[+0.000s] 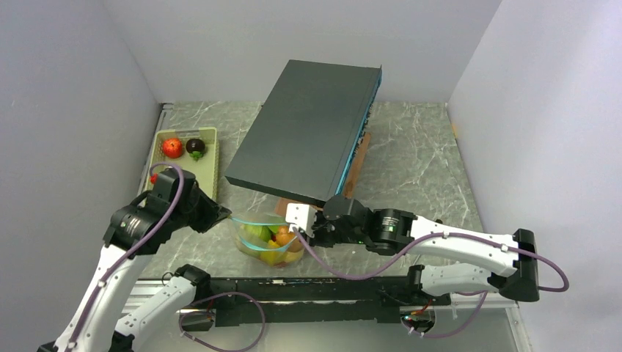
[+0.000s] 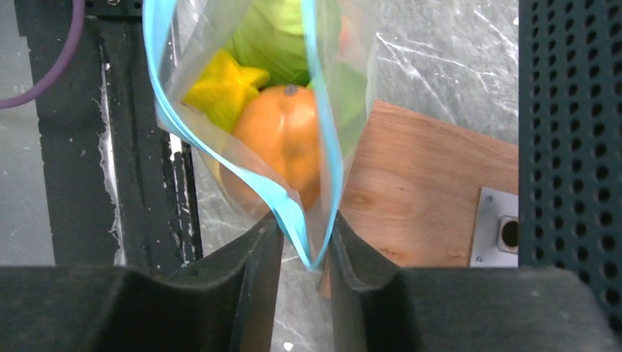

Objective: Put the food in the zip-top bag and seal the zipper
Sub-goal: Zip the zipper food storage bag at the center of the board.

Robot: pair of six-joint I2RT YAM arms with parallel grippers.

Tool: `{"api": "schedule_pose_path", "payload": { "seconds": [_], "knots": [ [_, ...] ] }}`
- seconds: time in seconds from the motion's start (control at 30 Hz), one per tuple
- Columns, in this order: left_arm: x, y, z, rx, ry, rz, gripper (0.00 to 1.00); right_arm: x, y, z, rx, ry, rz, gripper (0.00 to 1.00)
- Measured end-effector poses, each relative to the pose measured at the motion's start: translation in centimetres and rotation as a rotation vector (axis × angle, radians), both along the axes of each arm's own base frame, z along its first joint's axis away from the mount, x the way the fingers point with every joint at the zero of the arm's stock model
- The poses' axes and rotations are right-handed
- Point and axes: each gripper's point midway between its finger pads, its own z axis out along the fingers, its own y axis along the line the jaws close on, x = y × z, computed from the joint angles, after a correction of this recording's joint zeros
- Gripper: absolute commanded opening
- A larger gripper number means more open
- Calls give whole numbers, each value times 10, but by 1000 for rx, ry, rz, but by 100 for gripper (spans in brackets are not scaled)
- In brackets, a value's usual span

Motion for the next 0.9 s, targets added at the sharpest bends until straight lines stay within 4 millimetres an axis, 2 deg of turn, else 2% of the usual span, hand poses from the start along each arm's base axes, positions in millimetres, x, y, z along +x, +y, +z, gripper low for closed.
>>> {"api": "schedule_pose_path", "payload": {
  "seconds": [0.13, 0.23, 0.3, 0.43, 0.47, 0.57, 0.63, 0.7, 0.9],
  "knots": [
    [-6, 2, 8, -40, -40, 25, 0, -5, -6, 1, 16, 28, -26, 81],
    [-7, 2, 7, -56, -36, 42, 0, -25, -1, 3, -2, 37, -1, 98],
    [-7, 2, 6, -64, -28, 55, 0, -39, 12, 18, -1, -2, 17, 100],
    [-7, 2, 5, -83, -30, 74, 0, -62, 64, 76, 92, -64, 27, 100],
    [-8, 2, 5, -87, -32, 76, 0, -61, 76, 89, 125, -69, 5, 100],
    [-10, 3, 4, -96, -35, 82, 0, -48, 101, 113, 191, -77, -80, 100],
    [-10, 3, 3, -103, -38, 87, 0, -41, 117, 118, 216, -73, -125, 100],
    [-13, 5, 3, -106, -44, 92, 0, -36, 130, 114, 229, -74, -155, 99],
    [-23, 11, 10, -125, -86, 102, 0, -36, 142, 87, 197, -90, -89, 99]
  ]
}}
